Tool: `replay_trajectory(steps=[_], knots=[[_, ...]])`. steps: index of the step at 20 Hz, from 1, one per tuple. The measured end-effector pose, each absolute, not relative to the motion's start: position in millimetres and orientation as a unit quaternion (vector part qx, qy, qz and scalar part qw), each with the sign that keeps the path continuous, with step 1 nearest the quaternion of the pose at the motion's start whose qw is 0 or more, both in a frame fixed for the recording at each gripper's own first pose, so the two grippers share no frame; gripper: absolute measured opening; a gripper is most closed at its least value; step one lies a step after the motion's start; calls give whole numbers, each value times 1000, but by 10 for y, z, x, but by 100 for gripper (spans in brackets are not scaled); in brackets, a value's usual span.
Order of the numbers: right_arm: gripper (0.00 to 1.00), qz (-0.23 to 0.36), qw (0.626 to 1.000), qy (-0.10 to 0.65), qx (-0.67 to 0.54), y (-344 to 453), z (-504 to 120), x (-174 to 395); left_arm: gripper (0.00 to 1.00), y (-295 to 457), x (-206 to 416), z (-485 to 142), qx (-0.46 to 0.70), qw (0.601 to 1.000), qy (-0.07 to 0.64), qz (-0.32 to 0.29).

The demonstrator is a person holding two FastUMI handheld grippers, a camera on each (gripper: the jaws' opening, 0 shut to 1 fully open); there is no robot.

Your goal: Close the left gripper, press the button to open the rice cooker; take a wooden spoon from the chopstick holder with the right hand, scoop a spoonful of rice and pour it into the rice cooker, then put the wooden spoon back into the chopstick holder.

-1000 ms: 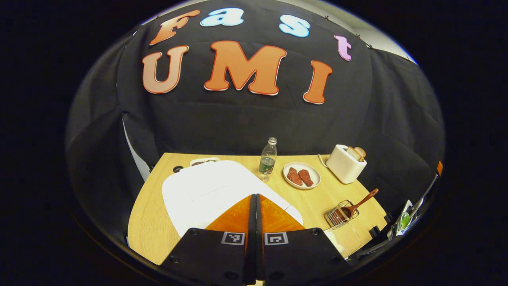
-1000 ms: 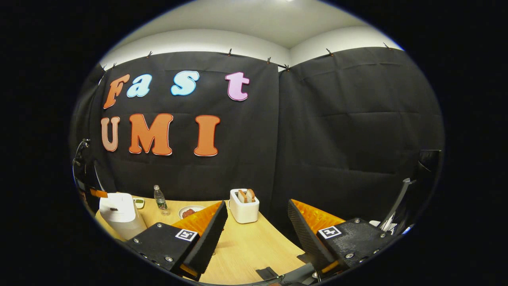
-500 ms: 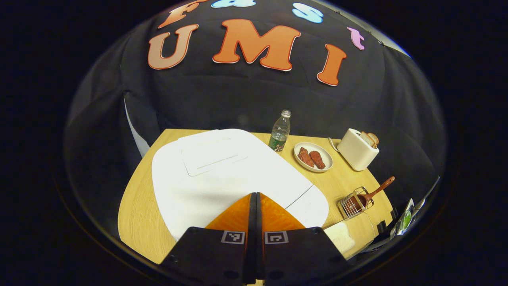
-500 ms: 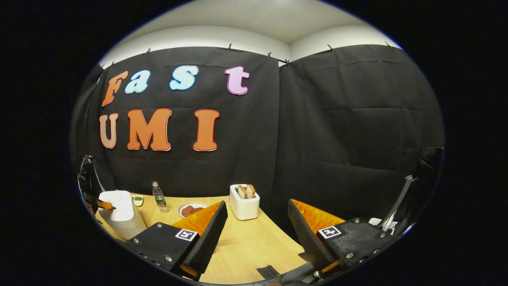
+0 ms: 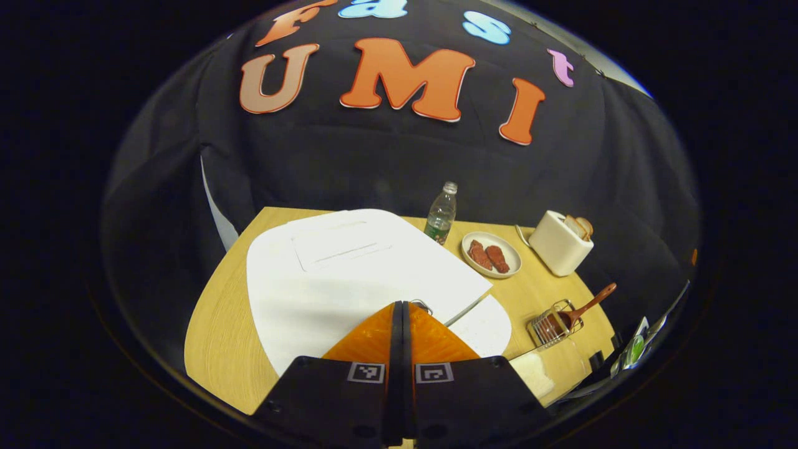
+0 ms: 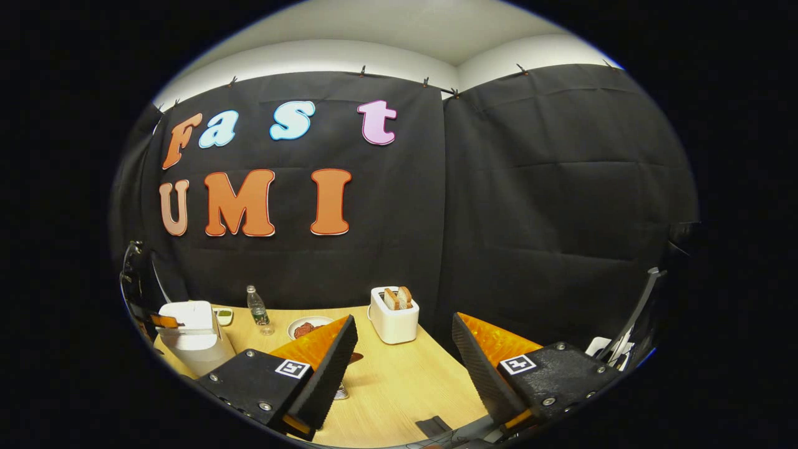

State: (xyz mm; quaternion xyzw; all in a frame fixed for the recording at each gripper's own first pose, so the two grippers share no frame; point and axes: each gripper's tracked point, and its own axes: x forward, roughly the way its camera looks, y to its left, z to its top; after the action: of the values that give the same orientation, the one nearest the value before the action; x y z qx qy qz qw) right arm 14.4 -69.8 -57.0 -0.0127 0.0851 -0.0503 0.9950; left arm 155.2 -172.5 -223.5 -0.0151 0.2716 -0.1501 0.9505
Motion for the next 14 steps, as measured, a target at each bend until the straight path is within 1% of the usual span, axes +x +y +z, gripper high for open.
replay_trajectory(steps=[3,6,10,12,14], knots=[[95,-40,995,90,1,-605,-635,200,5,-1462,1573,-1675,-17,967,217,-130],[95,-21,995,99,9,-455,-753,275,4,-1145,1546,-1122,-1,983,156,-95],[95,14,994,108,25,-212,-954,439,4,-938,1335,-764,2,991,116,-73],[95,42,994,101,30,-61,-1085,589,4,-824,1229,-629,3,993,99,-65],[95,53,990,122,52,-22,-1348,786,4,-753,1120,-509,-1,994,88,-60]])
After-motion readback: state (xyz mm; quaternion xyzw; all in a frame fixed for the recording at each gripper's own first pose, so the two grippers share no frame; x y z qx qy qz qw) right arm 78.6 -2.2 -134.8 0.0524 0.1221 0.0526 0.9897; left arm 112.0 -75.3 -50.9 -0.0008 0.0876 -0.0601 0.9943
